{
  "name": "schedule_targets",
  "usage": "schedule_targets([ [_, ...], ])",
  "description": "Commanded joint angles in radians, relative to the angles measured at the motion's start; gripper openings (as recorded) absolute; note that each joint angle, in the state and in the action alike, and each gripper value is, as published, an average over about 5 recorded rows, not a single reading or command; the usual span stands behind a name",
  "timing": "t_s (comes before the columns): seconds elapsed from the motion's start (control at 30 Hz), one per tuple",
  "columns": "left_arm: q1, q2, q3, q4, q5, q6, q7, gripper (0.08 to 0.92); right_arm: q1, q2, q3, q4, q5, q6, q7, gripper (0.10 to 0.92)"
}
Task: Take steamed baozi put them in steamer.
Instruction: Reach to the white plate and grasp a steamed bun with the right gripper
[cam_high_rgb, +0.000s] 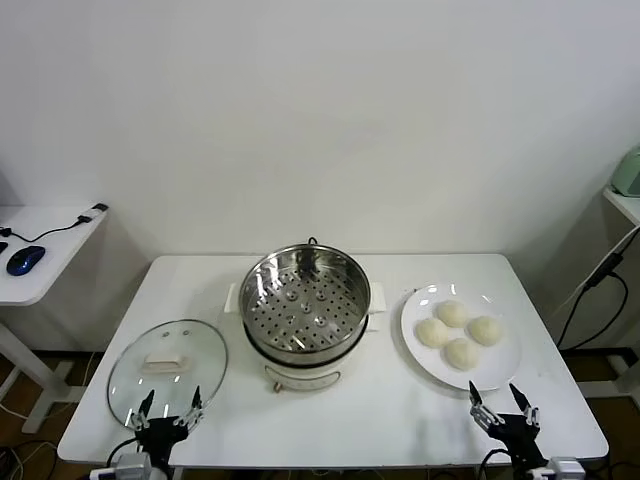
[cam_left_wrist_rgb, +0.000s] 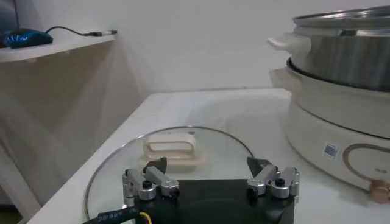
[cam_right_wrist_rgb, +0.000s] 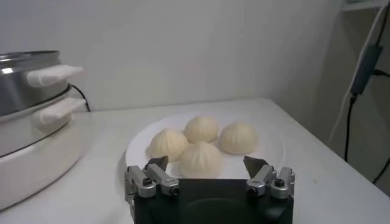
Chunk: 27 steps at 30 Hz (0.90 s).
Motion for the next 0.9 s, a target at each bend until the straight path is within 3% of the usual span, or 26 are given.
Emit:
schedule_targets([
  [0.03,0.0,0.0,0.012,-0.004,0.003,0.005,0.001,0.823,0.232,-0.127,0.007,-0.04,-0.076,-0.183,0.009,0.823],
  [0.27,-0.001,0.013,0.013,-0.005,-0.002,0.002,0.001,0.823,0.59,-0.415,-0.139,-0.249,-0.099,-0.291,-0.167,0.823],
  [0.4,-0.007,0.019,0.008,-0.001,-0.007,-0.001,0.0,0.823,0.765,-0.636,-0.337,-0.312,-0.115,-0.321,-0.4,0.823],
  [0.5,-0.013,0.018,0.009,0.003,-0.008,-0.002,-0.001,0.823,0.933,-0.759,-0.542,-0.373,-0.176,-0.256,-0.612,0.823],
  [0.73,-0.02,0.011,0.012,0.01,-0.006,-0.006,-0.001,0.823,1.561,-0.76,-1.187,-0.675,-0.268,0.034,-1.025,0.823],
  [0.9,-0.017,0.011,0.009,0.016,-0.005,-0.011,-0.001,0.823,1.91,-0.694,-1.585,-0.807,-0.314,0.15,-1.256,0.823],
])
